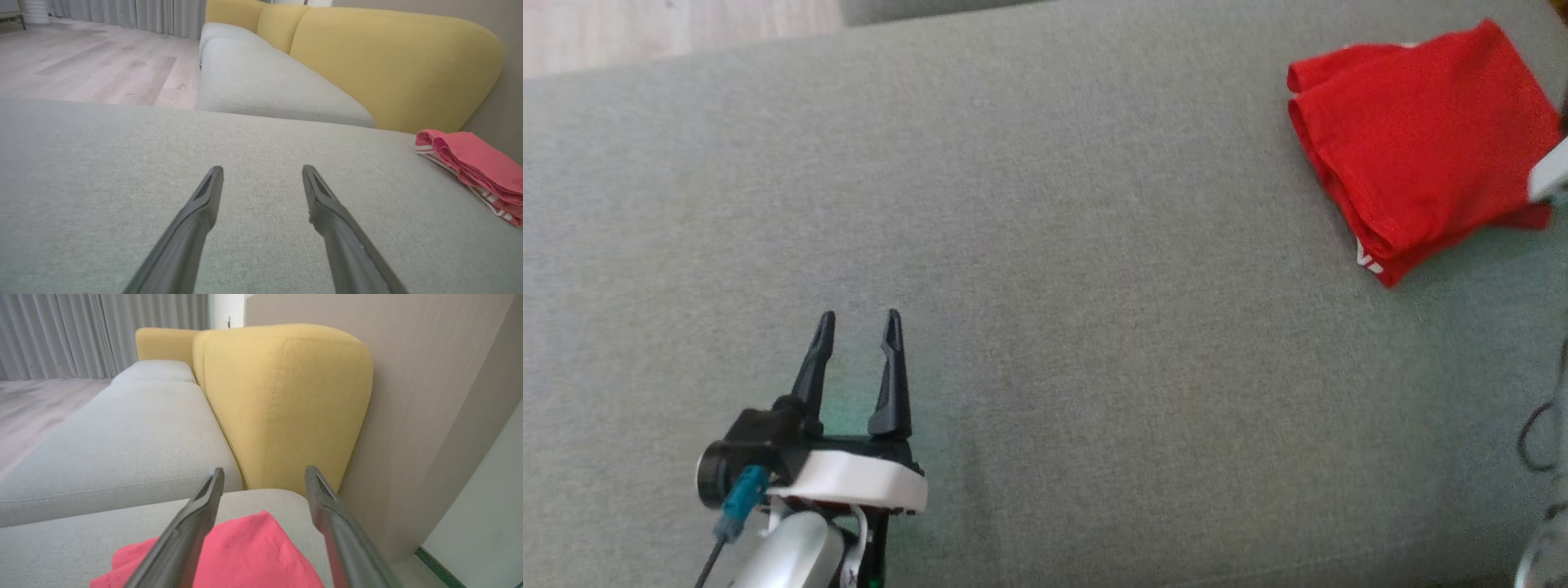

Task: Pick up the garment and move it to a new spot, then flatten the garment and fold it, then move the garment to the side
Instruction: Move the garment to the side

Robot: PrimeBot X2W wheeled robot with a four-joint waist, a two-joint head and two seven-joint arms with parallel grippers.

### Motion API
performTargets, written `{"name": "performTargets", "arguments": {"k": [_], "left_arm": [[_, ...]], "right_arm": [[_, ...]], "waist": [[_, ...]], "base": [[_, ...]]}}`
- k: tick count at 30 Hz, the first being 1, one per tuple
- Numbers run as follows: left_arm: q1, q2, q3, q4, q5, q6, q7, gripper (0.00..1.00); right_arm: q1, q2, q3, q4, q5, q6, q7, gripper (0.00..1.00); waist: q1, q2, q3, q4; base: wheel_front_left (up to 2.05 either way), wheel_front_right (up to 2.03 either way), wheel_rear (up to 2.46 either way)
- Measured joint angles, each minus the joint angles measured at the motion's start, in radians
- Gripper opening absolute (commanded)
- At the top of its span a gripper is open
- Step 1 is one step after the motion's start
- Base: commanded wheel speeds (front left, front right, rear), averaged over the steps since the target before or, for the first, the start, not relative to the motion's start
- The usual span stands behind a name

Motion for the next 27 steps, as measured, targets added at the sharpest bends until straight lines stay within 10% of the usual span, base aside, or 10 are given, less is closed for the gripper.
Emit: {"name": "performTargets", "arguments": {"k": [13,27], "left_arm": [[0.126,-0.007,0.082,0.031,-0.032,0.019,-0.017,1.0],[0.205,-0.017,0.1,0.061,-0.044,-0.002,-0.017,1.0]], "right_arm": [[0.398,0.155,0.142,-0.28,0.07,0.0,-0.08,1.0],[0.751,0.181,0.295,-0.474,0.195,0.0,-0.104,1.0]], "waist": [[-0.0002,0.0,-0.157,0.107],[-0.0001,0.0001,-0.251,0.212]], "base": [[0.0,0.0,0.0],[0.0,0.0,0.0]]}}
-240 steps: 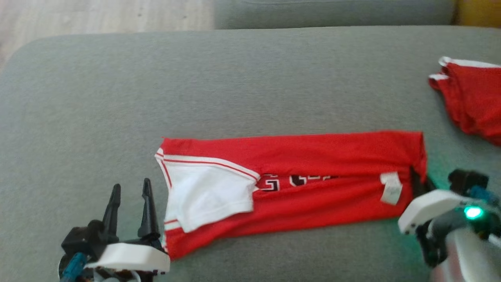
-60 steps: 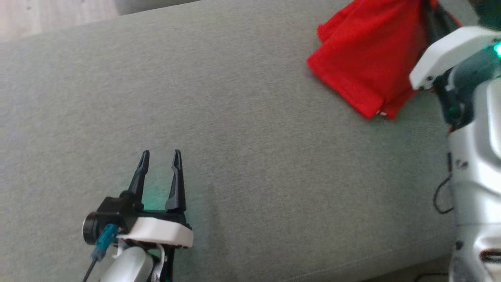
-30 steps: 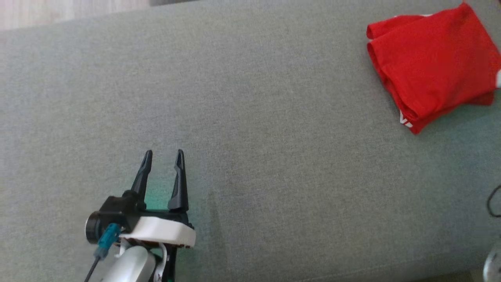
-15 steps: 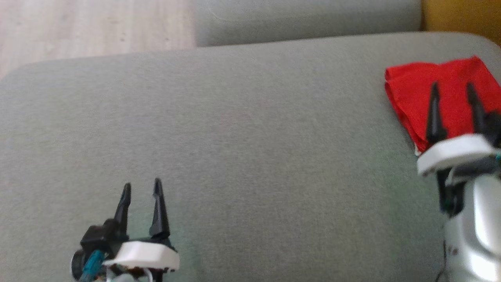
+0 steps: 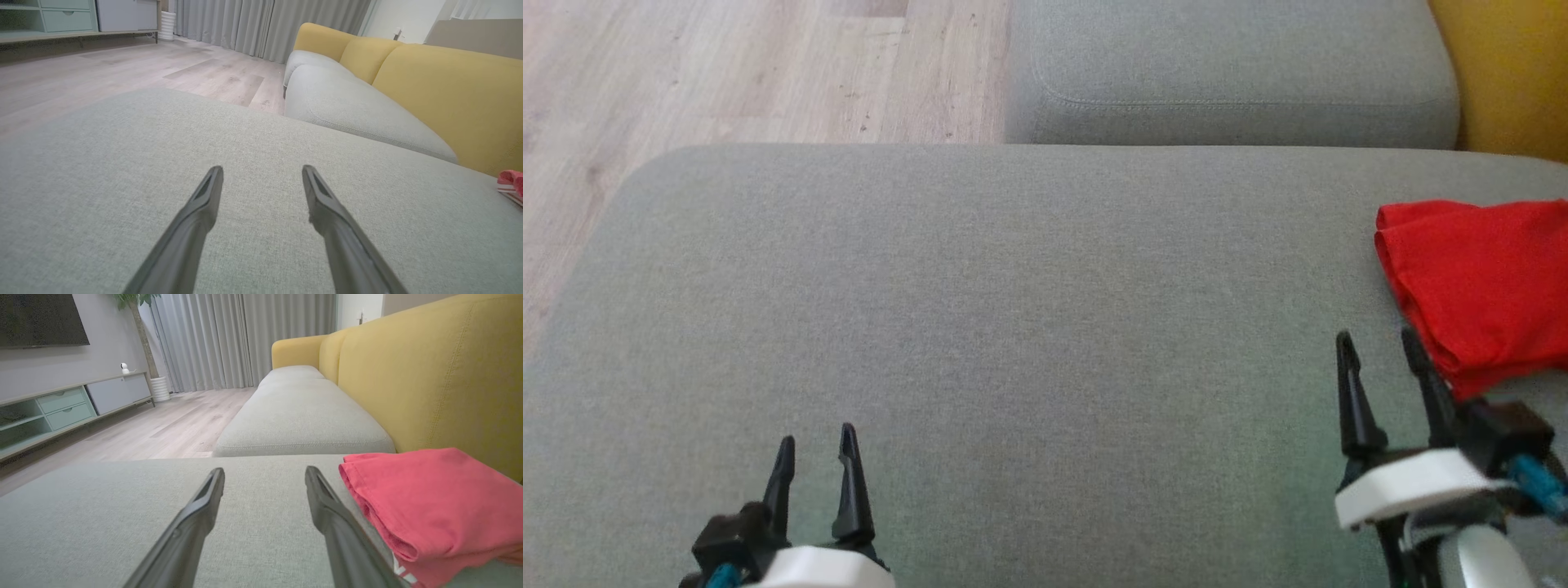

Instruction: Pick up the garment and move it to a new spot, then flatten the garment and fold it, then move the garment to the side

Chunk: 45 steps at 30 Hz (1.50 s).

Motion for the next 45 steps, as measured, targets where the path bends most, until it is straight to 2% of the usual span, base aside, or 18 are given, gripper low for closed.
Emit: {"name": "performTargets", "arguments": {"k": [8,21,22,28,45], "left_arm": [[0.006,-0.013,-0.006,0.0,-0.003,-0.017,0.0,1.0],[0.005,-0.014,-0.021,0.001,0.005,-0.016,0.001,1.0],[0.005,-0.014,-0.024,0.002,0.005,-0.016,0.002,0.0],[0.052,-0.023,-0.039,0.083,-0.002,-0.017,0.005,0.0],[0.052,-0.045,0.022,0.086,-0.143,-0.062,0.048,0.0]], "right_arm": [[0.089,0.0,0.042,-0.015,0.035,0.0,-0.023,1.0],[0.097,0.0,0.05,-0.015,0.037,0.0,-0.023,1.0],[0.097,0.0,0.05,-0.014,0.037,0.0,-0.023,0.0],[0.134,0.001,0.054,0.085,0.046,-0.001,-0.021,0.0],[0.13,0.001,0.048,0.089,0.248,-0.001,-0.002,0.0]], "waist": [[0.0001,0.0,-0.004,-0.003],[0.0002,0.0,-0.002,-0.012],[0.0002,0.0,-0.002,-0.012],[0.0002,0.0,-0.002,-0.014],[0.0002,0.0,0.001,-0.026]], "base": [[0.0,0.0,0.0],[0.0,0.0,0.0],[0.0,0.0,0.0],[0.0,0.0,0.0],[0.0,0.0,0.0]]}}
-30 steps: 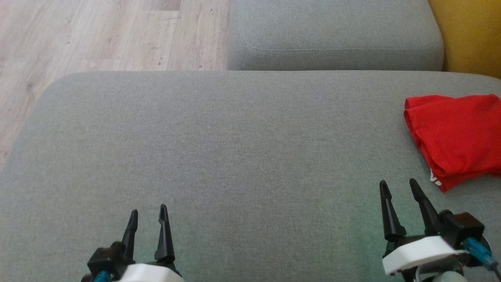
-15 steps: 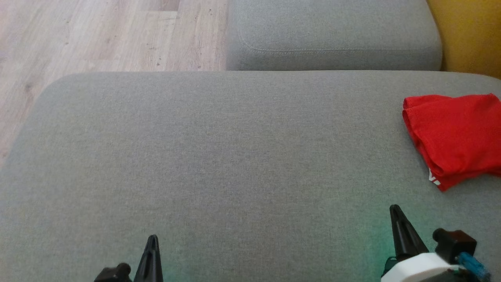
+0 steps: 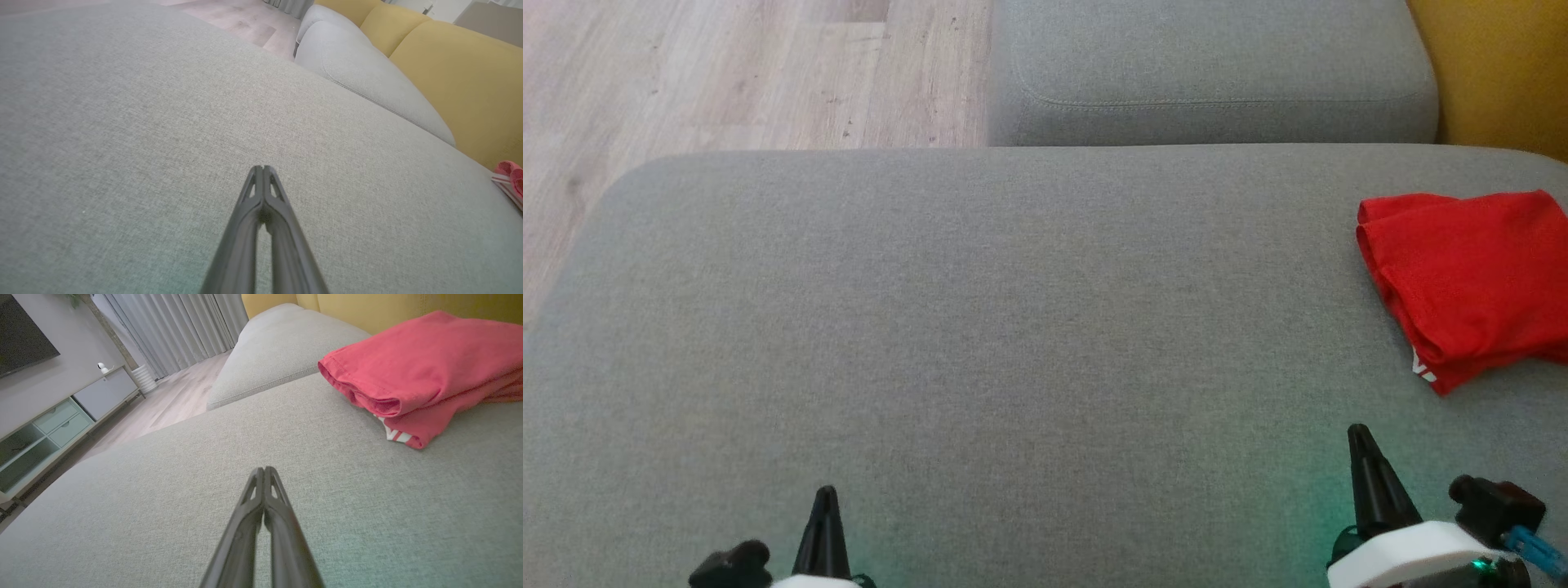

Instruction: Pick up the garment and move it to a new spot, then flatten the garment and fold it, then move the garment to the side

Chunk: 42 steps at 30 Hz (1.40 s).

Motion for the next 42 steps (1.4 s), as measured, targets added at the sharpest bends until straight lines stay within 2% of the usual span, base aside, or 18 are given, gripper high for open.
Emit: {"name": "performTargets", "arguments": {"k": [42], "left_arm": [[-0.046,-0.043,0.171,-0.007,-0.329,-0.106,0.117,0.0]], "right_arm": [[-0.065,-0.002,-0.04,0.013,0.479,0.0,0.07,0.0]], "waist": [[0.0,0.0,0.008,-0.029]], "base": [[0.0,0.0,0.0]]}}
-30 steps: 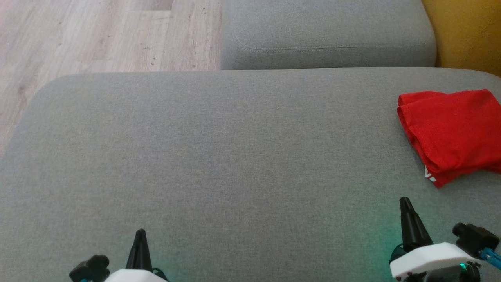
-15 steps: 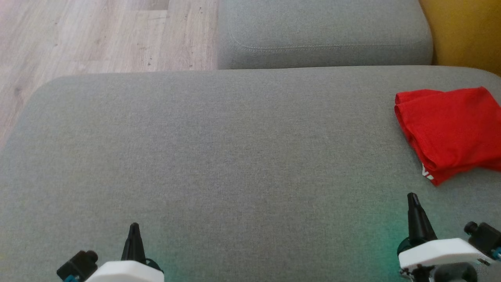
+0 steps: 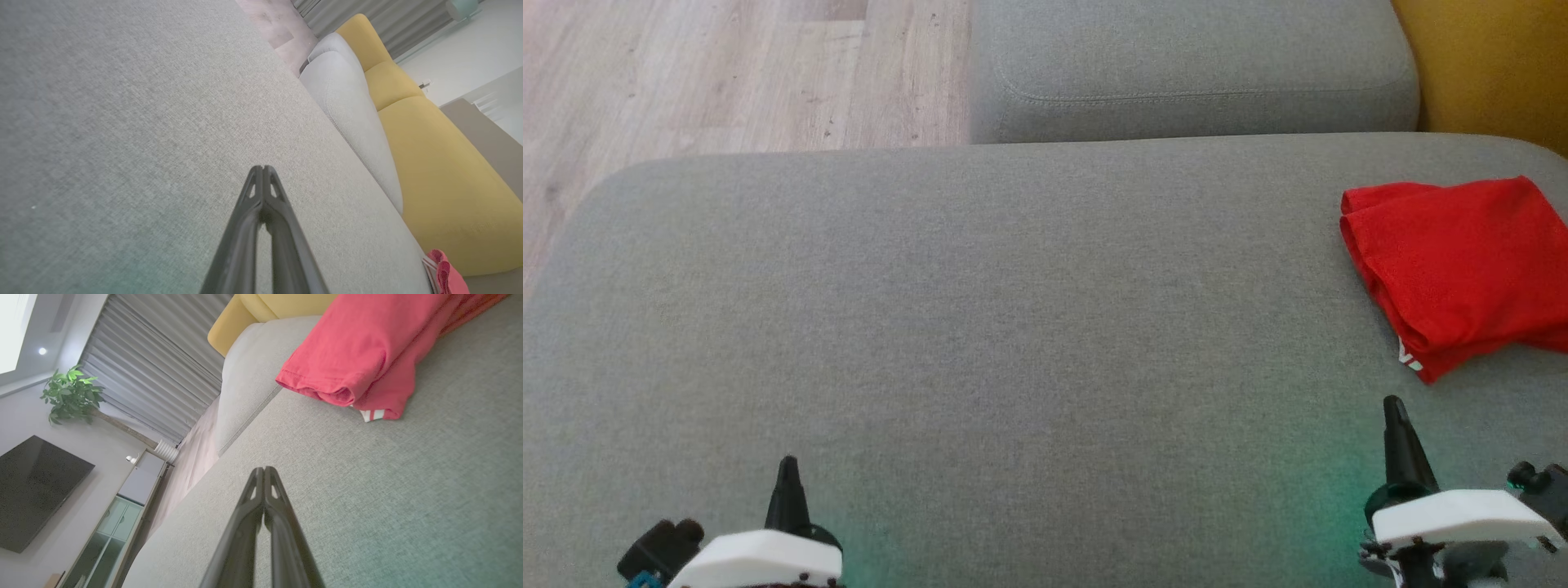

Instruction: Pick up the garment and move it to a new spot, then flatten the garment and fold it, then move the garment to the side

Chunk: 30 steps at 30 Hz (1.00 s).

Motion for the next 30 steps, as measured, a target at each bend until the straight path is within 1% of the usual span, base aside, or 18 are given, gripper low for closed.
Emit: {"name": "performTargets", "arguments": {"k": [12,30], "left_arm": [[-0.013,-0.022,0.051,-0.006,-0.094,-0.032,0.032,0.0],[-0.037,-0.039,0.13,-0.01,-0.24,-0.079,0.083,0.0]], "right_arm": [[-0.022,0.0,-0.018,0.005,0.138,0.0,0.02,0.0],[-0.052,-0.001,-0.04,0.012,0.346,0.0,0.053,0.0]], "waist": [[0.0,0.0,0.002,-0.008],[0.0,0.0,0.006,-0.021]], "base": [[0.0,0.0,0.0],[0.0,0.0,0.0]]}}
